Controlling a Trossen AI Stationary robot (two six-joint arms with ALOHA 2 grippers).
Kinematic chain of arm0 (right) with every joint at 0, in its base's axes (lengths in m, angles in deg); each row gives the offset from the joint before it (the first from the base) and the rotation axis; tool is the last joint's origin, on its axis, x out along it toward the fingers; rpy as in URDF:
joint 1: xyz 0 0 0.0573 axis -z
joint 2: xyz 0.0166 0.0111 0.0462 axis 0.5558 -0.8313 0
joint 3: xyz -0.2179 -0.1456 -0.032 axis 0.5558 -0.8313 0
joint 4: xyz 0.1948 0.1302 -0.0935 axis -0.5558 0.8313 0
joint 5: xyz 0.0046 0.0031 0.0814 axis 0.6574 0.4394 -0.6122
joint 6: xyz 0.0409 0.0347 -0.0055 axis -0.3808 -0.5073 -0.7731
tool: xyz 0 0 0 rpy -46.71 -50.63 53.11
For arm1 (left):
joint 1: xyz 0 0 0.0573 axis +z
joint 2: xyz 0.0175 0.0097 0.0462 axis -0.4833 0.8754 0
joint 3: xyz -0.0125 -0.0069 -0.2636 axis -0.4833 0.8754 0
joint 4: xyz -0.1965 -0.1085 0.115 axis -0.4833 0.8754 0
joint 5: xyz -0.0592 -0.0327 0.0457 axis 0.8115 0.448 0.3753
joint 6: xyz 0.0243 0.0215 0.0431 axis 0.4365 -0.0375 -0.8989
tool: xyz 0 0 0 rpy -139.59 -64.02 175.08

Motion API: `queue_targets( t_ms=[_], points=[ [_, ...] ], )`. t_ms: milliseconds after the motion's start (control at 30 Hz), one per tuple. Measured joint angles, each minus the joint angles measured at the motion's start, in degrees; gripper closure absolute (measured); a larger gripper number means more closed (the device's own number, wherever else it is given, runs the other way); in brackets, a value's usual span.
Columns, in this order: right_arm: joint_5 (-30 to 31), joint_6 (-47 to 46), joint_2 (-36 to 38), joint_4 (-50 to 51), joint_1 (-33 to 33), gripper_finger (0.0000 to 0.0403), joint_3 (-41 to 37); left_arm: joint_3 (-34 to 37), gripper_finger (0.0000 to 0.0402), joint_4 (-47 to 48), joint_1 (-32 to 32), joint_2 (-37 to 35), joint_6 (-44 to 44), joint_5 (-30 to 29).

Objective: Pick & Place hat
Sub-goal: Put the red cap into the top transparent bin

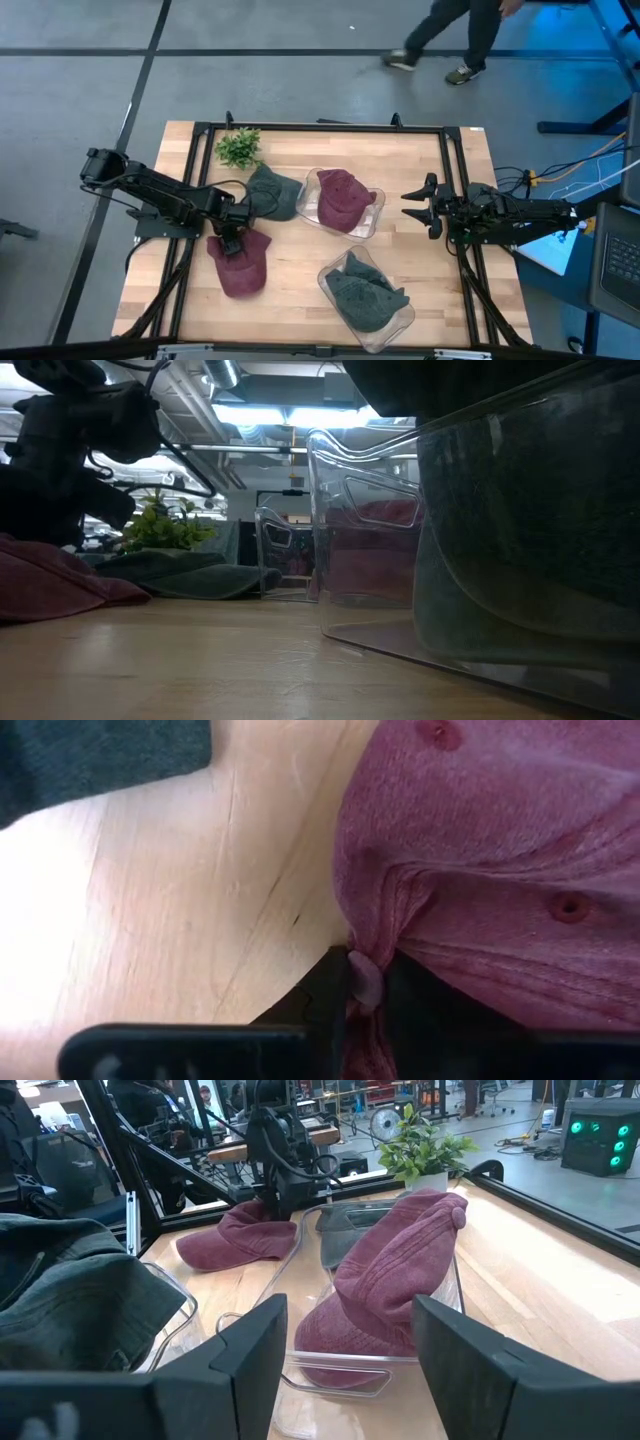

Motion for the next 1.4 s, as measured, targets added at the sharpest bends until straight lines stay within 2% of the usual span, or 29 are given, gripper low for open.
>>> queue_targets(
  t_ms=[200,833,1400],
  points=[
    [0.0,0.0,0.0,0.0,0.0,0.0189,0.0,0.1,0.0369,-1.4,-0.3,-2.3,-1.6,-0.4],
    [0.0,0.0,0.0,0.0,0.0,0.0189,0.0,0.0,0.0369,-0.9,-3.9,-16.0,-2.1,-1.5],
    [0.0,0.0,0.0,0.0,0.0,0.0189,0.0,-0.1,0.0369,-12.6,-3.9,-25.3,1.4,-3.0]
  ],
)
